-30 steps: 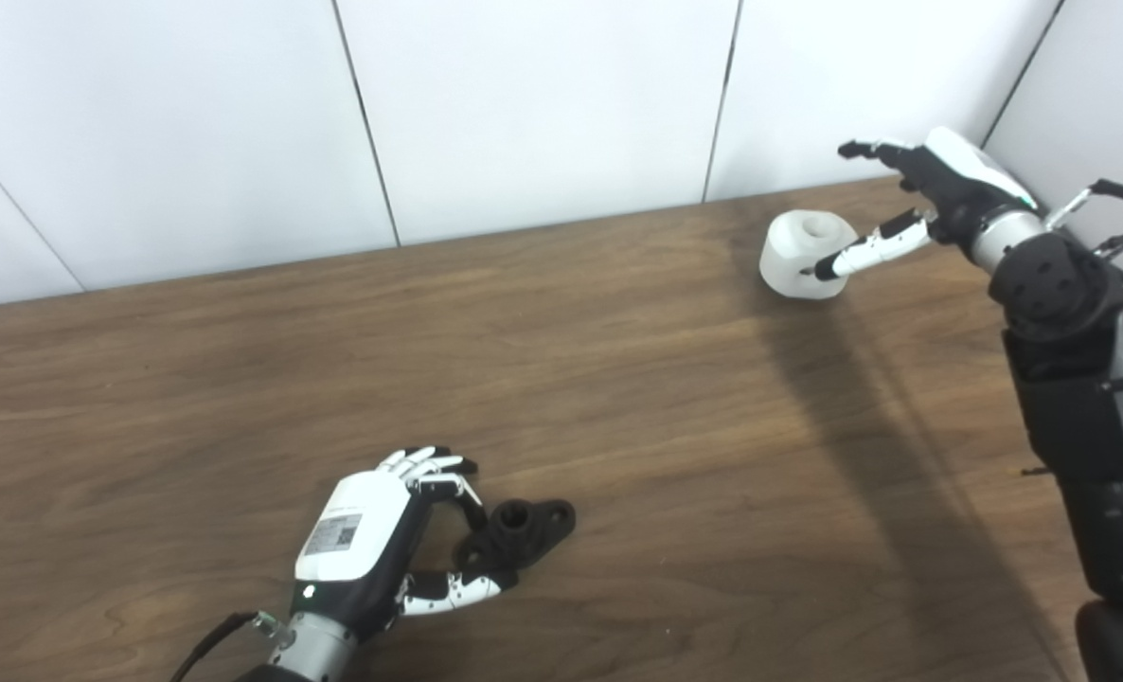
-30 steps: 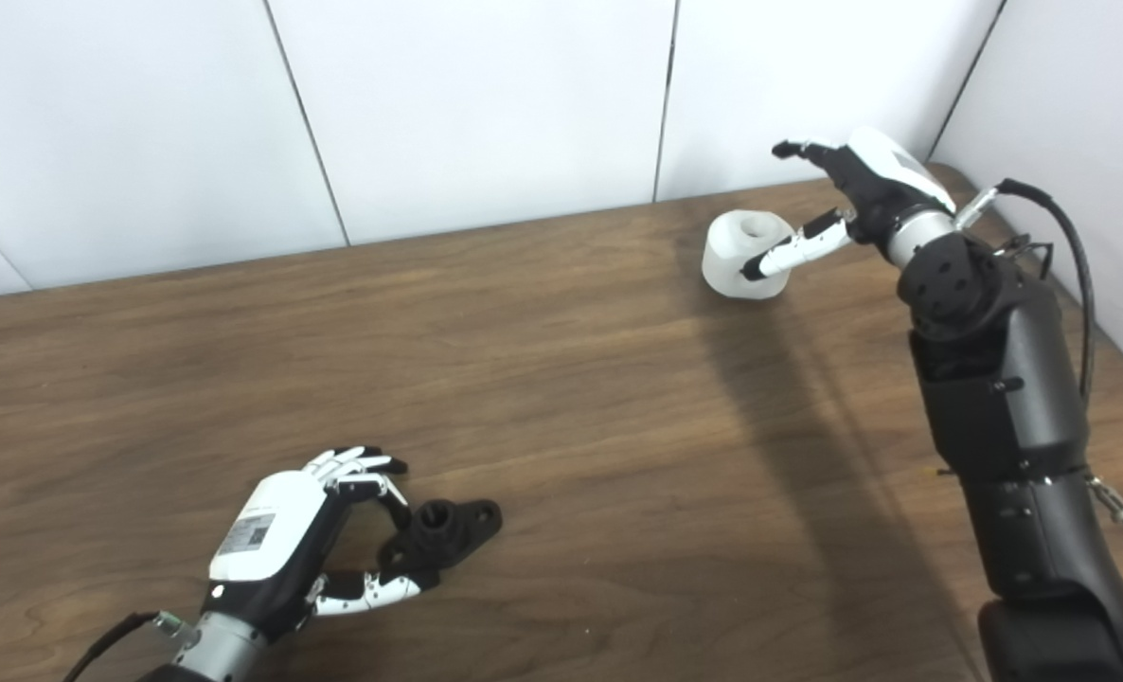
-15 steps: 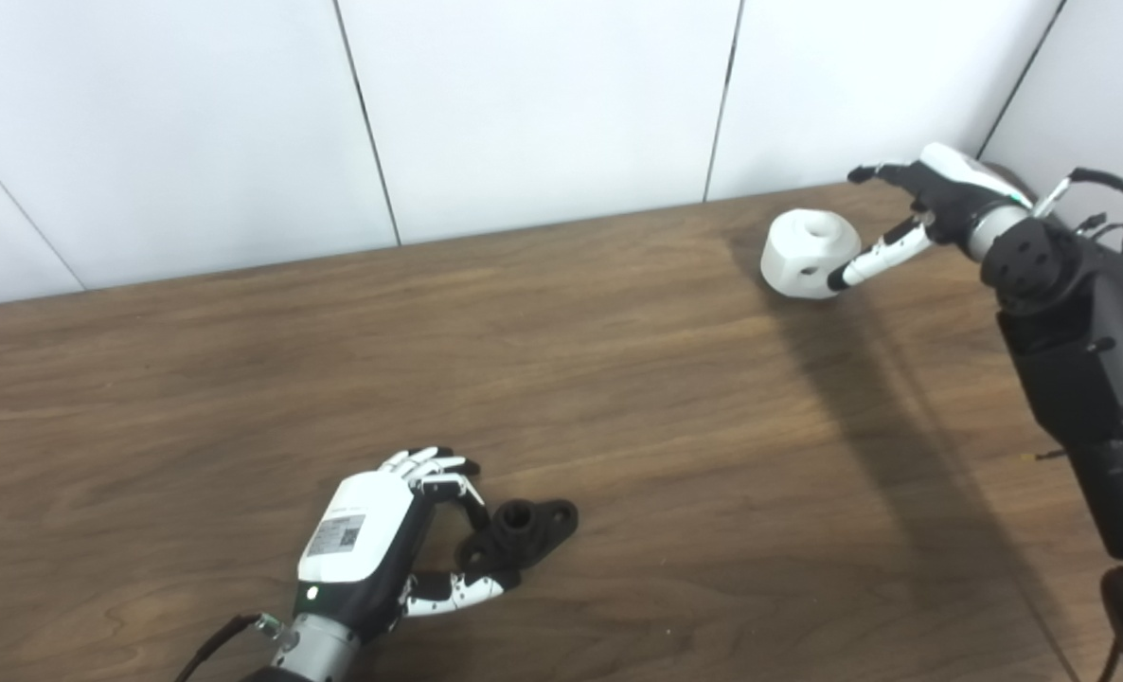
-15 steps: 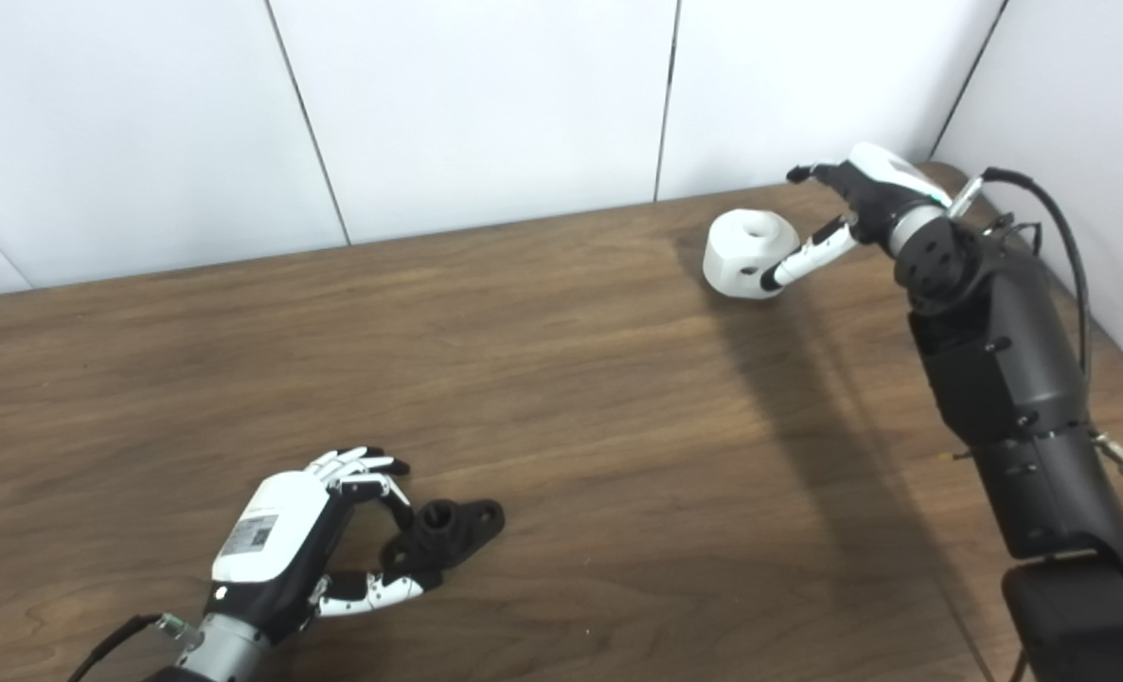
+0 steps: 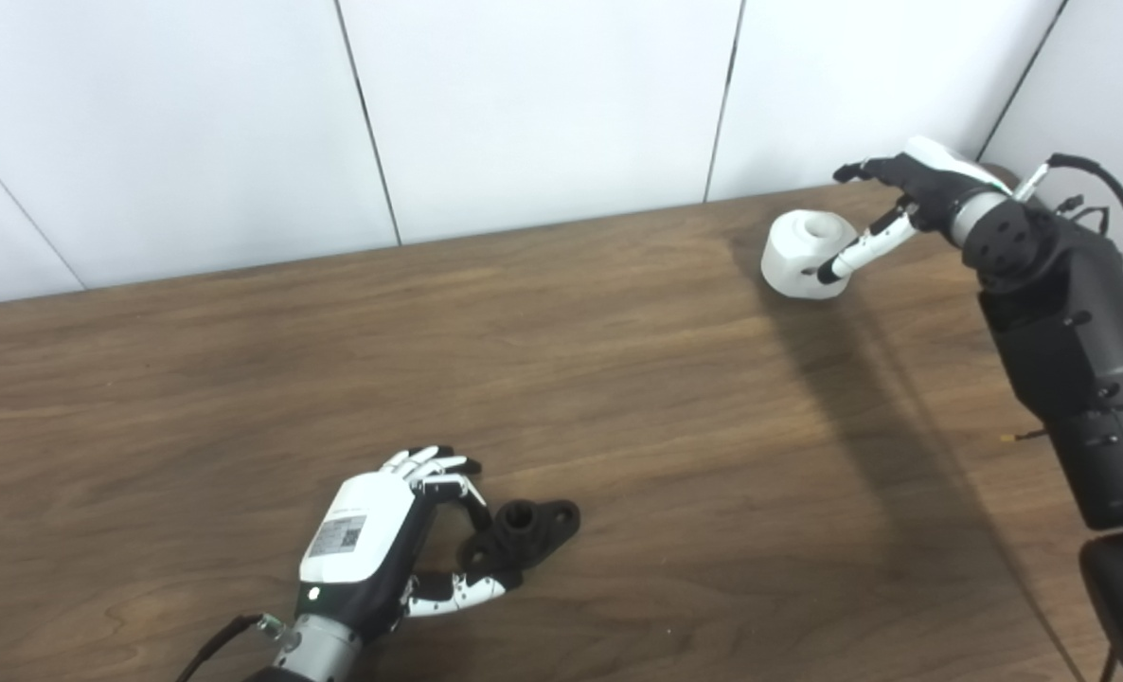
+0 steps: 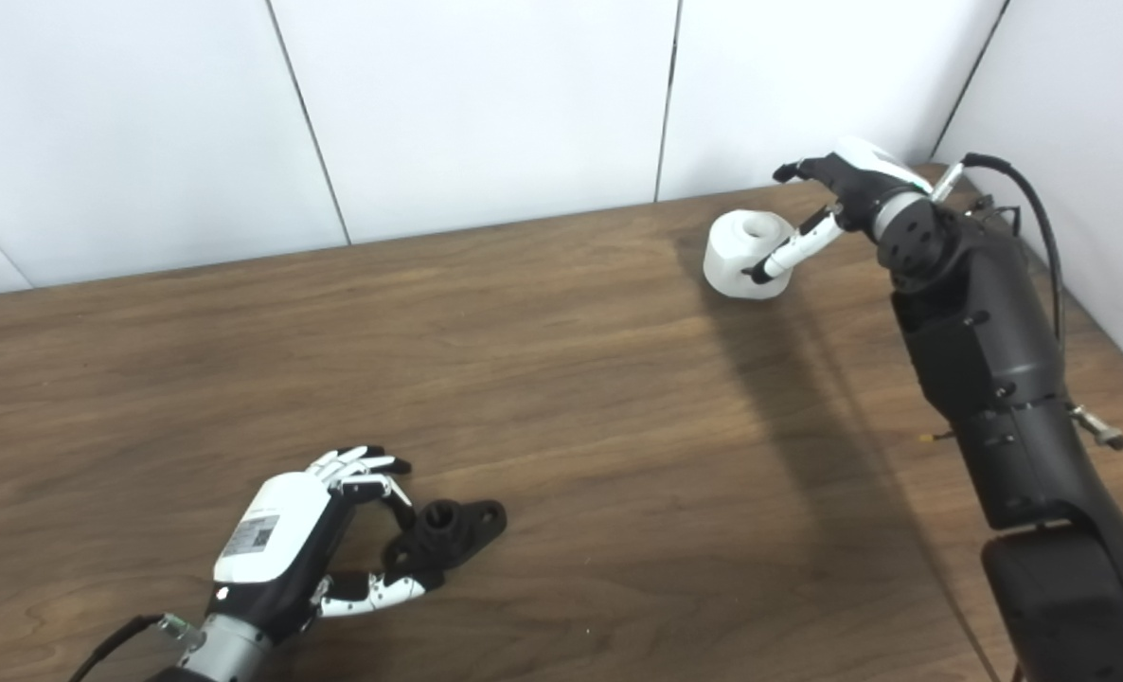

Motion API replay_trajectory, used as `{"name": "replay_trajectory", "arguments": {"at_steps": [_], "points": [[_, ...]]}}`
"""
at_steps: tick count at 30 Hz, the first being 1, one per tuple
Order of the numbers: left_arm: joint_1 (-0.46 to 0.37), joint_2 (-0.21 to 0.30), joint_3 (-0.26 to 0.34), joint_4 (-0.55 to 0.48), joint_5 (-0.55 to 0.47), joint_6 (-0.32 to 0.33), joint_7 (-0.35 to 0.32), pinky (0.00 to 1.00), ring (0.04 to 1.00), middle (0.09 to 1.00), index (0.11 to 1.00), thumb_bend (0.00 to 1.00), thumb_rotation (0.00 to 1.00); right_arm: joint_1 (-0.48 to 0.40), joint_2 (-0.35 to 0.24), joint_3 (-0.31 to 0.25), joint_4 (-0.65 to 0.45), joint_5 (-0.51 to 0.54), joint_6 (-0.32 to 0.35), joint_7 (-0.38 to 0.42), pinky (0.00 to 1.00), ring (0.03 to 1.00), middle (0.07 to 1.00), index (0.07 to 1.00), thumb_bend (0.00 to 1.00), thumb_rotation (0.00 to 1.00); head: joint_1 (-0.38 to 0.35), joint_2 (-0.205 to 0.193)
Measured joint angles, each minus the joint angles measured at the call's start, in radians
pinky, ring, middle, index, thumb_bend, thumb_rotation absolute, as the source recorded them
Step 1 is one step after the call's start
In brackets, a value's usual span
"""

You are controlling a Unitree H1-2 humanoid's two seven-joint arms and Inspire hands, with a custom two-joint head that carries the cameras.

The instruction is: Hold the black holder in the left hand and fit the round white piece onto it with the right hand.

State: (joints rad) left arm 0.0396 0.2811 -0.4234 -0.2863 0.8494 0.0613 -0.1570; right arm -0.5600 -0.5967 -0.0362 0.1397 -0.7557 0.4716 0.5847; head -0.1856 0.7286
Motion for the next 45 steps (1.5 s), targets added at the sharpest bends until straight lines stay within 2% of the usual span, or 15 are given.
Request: {"name": "replay_trajectory", "arguments": {"at_steps": [16, 28, 37, 45], "points": [[0.003, -0.007, -0.001, 0.001, 0.011, -0.004, 0.007, 0.90, 0.882, 0.796, 0.488, 0.52, 0.06, -0.025, -0.011, 0.082, 0.066, -0.008, 0.000, -0.029, 0.88, 0.964, 0.928, 0.807, 0.89, 0.24, 0.009, 0.003], [0.003, -0.009, 0.000, 0.002, 0.013, -0.009, 0.008, 0.89, 0.879, 0.795, 0.488, 0.52, 0.06, -0.025, -0.011, 0.085, 0.066, 0.012, 0.000, -0.049, 0.90, 0.962, 0.922, 0.779, 0.89, 0.18, 0.002, 0.017], [0.006, -0.009, -0.001, 0.002, 0.014, -0.008, 0.008, 0.89, 0.876, 0.794, 0.488, 0.51, 0.06, -0.012, -0.011, 0.091, 0.046, 0.039, 0.000, -0.070, 0.90, 0.967, 0.933, 0.742, 0.90, 0.23, 0.011, 0.020], [0.005, -0.009, 0.000, 0.002, 0.014, -0.013, 0.009, 0.89, 0.877, 0.793, 0.489, 0.52, 0.06, -0.012, -0.026, 0.116, 0.071, 0.061, -0.003, -0.103, 0.92, 0.971, 0.929, 0.737, 0.89, 0.21, 0.002, 0.012]]}}
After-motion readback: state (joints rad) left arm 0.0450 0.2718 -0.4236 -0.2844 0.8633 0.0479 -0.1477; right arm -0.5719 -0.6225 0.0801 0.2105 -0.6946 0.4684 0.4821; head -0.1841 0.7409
